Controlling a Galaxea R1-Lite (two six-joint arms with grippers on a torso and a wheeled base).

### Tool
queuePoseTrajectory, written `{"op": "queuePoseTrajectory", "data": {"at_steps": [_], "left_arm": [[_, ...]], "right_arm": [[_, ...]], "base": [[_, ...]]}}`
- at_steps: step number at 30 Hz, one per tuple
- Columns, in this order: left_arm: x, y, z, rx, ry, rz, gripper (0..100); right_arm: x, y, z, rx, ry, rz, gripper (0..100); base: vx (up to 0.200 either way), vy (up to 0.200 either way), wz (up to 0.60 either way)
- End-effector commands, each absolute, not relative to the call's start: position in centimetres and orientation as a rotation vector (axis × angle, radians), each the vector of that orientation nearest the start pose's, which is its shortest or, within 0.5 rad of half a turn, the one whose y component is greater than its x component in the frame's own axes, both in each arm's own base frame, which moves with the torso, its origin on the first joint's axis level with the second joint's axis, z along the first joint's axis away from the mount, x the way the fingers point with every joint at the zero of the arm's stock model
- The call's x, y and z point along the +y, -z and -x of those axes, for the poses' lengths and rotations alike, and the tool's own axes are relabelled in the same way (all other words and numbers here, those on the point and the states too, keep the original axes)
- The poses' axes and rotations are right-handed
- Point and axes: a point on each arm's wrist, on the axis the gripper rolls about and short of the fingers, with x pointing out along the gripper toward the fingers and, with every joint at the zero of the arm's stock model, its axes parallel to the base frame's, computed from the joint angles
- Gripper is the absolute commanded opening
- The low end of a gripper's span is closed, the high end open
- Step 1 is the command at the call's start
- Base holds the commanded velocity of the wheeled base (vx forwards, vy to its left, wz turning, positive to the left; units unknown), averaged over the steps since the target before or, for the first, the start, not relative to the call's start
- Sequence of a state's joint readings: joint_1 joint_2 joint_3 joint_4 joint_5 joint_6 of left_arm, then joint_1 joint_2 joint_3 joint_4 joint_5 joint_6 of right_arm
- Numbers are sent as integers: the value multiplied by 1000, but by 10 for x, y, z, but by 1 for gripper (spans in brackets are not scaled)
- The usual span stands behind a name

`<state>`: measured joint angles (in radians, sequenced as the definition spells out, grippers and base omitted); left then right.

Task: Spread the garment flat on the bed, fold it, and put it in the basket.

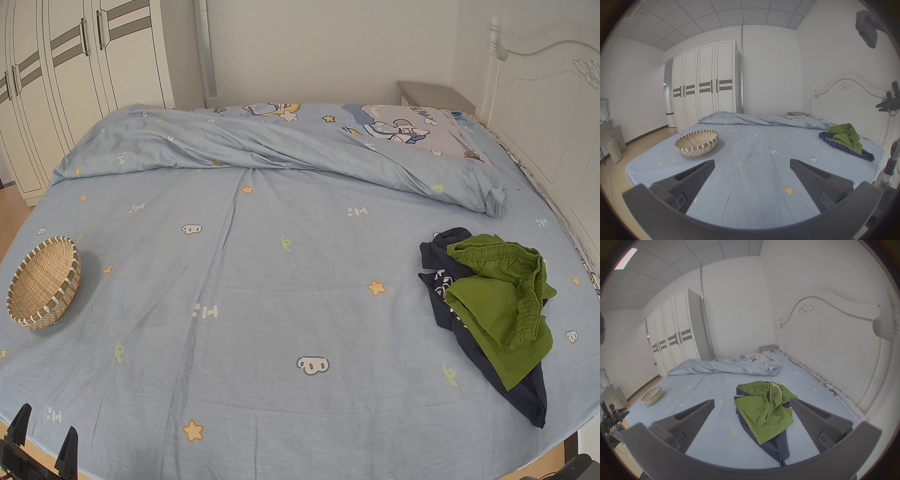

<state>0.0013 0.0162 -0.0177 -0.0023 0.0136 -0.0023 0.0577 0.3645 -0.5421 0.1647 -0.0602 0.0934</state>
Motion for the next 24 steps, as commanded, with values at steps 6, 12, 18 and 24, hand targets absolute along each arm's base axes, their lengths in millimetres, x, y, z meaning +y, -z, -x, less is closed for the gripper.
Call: {"op": "queuePoseTrajectory", "data": {"at_steps": [6, 12, 18, 24], "left_arm": [[0, -76, 23, -2, -15, 3, 100], [0, -76, 23, -2, -15, 3, 100], [0, -76, 23, 0, -15, 3, 100], [0, -76, 23, -2, -15, 3, 100]], "right_arm": [[-28, -268, -148, 376, 241, 30, 100], [-39, -275, -209, 410, 269, 73, 100], [-36, -263, -239, 472, 229, 92, 100], [-31, -253, -256, 519, 172, 115, 100]], "base": [[0, 0, 0], [0, 0, 0], [0, 0, 0], [0, 0, 0]]}}
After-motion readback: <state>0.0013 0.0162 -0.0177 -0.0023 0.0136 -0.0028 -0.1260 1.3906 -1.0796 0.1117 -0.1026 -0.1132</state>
